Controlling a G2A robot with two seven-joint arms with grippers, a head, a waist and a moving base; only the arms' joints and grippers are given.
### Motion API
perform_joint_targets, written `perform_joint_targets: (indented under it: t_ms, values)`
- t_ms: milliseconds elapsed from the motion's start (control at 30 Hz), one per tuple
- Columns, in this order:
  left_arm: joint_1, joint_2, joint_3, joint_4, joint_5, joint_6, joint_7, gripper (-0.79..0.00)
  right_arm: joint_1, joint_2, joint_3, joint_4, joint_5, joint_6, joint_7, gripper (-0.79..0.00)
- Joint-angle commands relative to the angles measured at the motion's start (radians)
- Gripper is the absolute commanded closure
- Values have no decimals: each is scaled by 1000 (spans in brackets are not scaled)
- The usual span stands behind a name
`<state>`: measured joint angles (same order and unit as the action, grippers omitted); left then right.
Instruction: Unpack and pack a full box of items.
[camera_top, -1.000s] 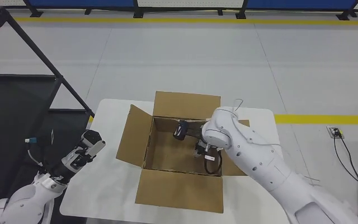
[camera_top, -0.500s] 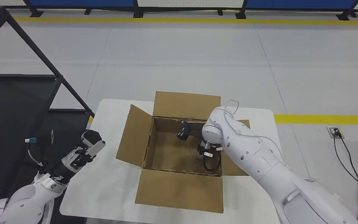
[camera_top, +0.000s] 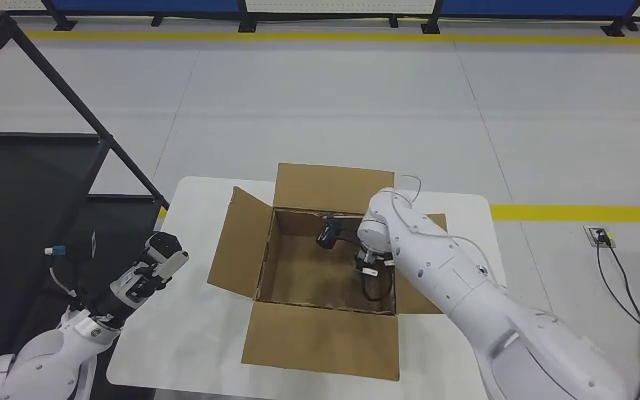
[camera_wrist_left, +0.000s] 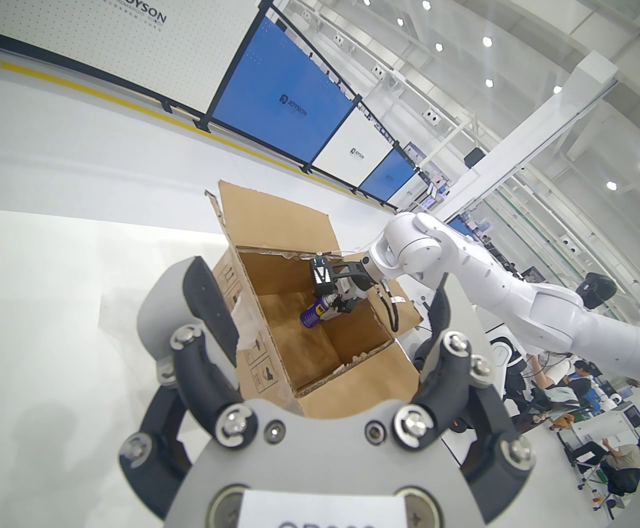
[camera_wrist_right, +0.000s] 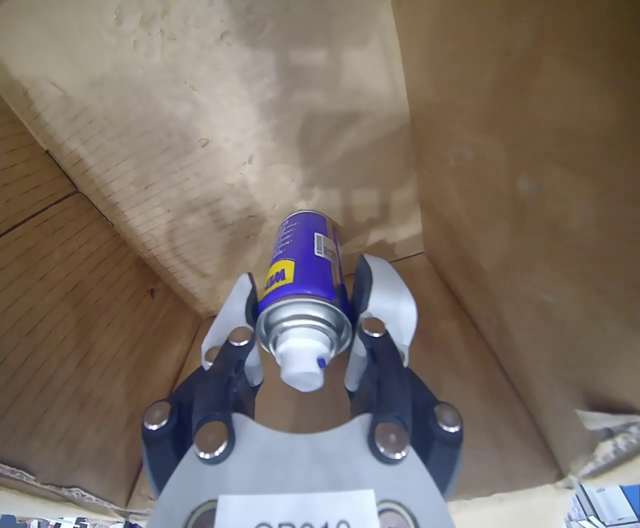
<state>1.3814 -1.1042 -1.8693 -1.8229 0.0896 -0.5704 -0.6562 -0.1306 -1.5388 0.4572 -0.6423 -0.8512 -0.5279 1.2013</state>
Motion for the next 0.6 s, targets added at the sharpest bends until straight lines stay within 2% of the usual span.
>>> perform_joint_targets:
  t_ms: [0,200,333,433,567]
  values:
    - [0,0,0,0,0,0,0,-785,4,1,4,-5,-1,-3,1,0]
    - [0,0,0,0,0,0,0,-785,-1,21,36,-71,-3,1,18,0]
    - [0,0,0,0,0,0,0,-785,-18,60,92,-188,-2,11,48,0]
    - [0,0,0,0,0,0,0,-785,-59,113,175,-365,-8,41,109,0]
    - [0,0,0,0,0,0,0,-785,-212,212,366,-761,-58,141,232,0]
